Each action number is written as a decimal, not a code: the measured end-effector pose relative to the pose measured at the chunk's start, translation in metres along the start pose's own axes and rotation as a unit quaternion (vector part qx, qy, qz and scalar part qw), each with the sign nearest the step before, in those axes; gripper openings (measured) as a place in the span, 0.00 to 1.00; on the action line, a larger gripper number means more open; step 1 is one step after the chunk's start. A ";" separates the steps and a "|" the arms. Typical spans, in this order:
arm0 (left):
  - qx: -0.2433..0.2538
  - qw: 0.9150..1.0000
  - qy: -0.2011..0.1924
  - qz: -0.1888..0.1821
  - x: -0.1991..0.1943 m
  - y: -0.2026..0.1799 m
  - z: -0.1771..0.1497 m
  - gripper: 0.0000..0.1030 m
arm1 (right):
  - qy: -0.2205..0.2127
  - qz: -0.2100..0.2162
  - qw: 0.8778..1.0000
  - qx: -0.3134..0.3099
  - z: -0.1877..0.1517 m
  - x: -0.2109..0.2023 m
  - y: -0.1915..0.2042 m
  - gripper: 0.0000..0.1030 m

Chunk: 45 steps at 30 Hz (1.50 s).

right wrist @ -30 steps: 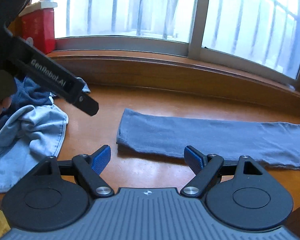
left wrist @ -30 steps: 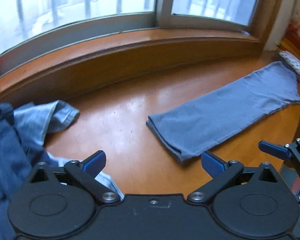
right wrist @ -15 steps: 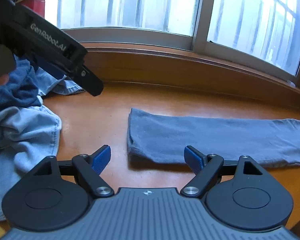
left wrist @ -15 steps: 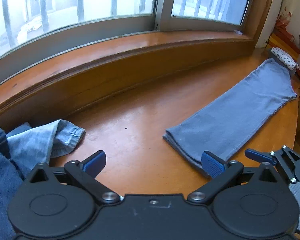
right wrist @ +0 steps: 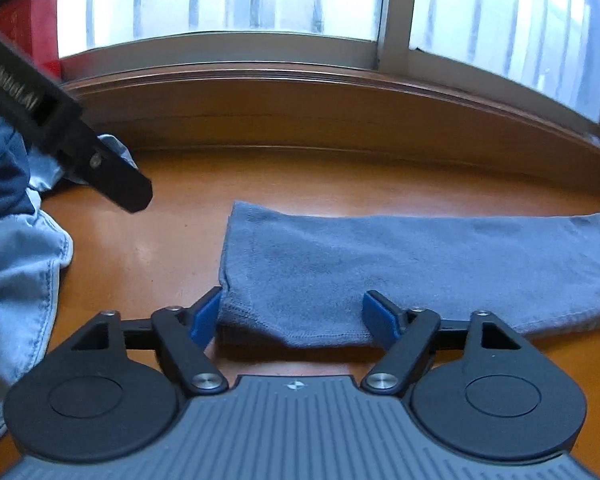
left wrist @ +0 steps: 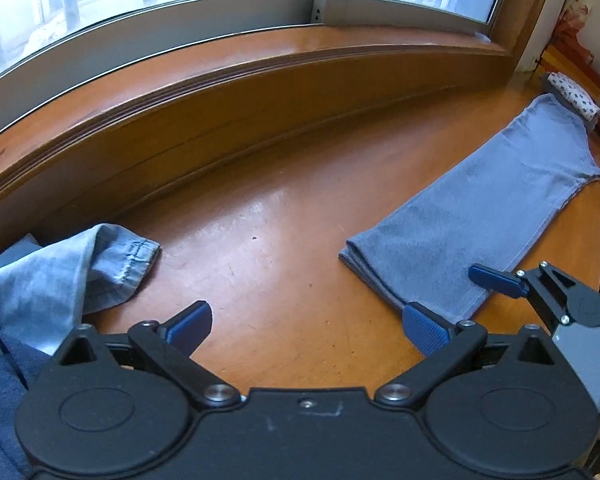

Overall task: Fold clothes
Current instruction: 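Grasp the strip end with the right gripper and fold it over, then open the right gripper and release the folded strip end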

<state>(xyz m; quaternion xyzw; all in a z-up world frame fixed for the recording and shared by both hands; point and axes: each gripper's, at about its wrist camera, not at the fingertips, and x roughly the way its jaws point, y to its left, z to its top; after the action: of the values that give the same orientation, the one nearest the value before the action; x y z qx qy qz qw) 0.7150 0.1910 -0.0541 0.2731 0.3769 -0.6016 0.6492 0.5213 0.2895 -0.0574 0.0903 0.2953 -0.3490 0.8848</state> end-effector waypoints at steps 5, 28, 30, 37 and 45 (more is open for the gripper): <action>0.001 1.000 0.003 0.006 -0.001 -0.004 -0.002 0.99 | -0.005 0.011 0.999 -0.040 0.003 -0.002 0.009 0.24; 0.019 1.000 0.009 0.023 -0.008 -0.006 0.009 0.99 | -0.099 0.175 0.903 0.379 -0.023 -0.085 -0.090 0.22; 0.040 0.999 0.010 0.012 -0.003 -0.021 0.011 0.99 | -0.101 0.139 0.908 0.381 -0.029 -0.081 -0.104 0.22; 0.121 0.992 0.009 -0.030 0.018 -0.076 0.020 0.99 | -0.031 -0.022 0.965 0.258 -0.037 -0.047 -0.103 0.36; 0.198 0.978 -0.023 -0.058 0.035 -0.111 0.025 0.99 | -0.069 -0.107 0.981 0.149 -0.024 -0.085 -0.071 0.54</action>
<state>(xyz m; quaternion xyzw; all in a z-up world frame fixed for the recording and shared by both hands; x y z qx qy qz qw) 0.6088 0.1362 -0.0571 0.3599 0.2510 -0.7068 0.5549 0.4135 0.2938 -0.0236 0.1643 0.1860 -0.4870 0.8374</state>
